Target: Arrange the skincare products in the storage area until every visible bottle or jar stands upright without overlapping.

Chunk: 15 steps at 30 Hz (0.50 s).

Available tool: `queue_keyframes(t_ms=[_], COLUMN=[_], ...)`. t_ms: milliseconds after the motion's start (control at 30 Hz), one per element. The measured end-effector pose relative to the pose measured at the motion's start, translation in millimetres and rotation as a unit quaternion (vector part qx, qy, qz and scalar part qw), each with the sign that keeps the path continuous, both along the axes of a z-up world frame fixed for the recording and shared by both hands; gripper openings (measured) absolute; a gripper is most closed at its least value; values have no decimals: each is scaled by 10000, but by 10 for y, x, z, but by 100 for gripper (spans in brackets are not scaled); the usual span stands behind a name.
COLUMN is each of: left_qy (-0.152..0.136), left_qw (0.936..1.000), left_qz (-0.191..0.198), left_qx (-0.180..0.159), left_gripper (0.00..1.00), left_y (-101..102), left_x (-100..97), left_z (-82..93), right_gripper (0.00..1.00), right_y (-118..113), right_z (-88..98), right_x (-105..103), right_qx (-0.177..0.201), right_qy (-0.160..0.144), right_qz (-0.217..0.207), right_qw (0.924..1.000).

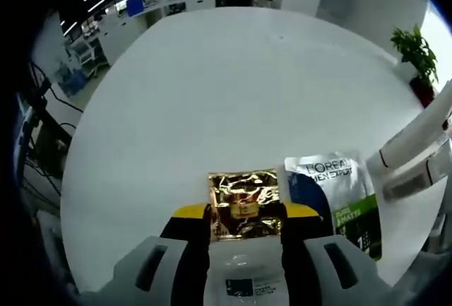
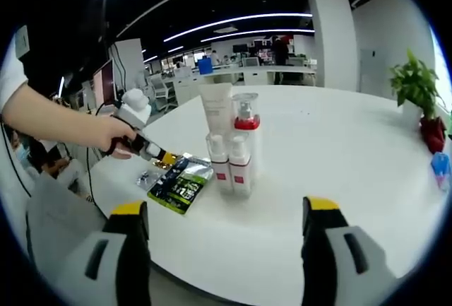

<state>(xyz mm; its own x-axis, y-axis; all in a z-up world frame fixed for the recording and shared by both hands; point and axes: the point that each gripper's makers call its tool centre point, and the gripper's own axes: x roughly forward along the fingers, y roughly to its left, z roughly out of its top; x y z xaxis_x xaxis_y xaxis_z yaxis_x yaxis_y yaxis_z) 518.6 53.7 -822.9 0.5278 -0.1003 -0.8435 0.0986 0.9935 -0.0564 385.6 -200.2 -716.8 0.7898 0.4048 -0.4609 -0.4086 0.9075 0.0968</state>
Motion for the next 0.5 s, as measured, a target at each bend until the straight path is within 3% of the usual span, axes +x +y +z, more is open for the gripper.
queue_keyframes(t_ms=[500], left_qy=[9], left_qw=[10000], left_qz=[42], left_qx=[-72], left_gripper=[39], left_y=[7], left_x=[-3], left_z=[1], right_gripper=[90], right_y=[3], right_z=[1], right_x=[-5], right_qx=[-22], right_qy=[2], right_qz=[14], right_qw=[10000])
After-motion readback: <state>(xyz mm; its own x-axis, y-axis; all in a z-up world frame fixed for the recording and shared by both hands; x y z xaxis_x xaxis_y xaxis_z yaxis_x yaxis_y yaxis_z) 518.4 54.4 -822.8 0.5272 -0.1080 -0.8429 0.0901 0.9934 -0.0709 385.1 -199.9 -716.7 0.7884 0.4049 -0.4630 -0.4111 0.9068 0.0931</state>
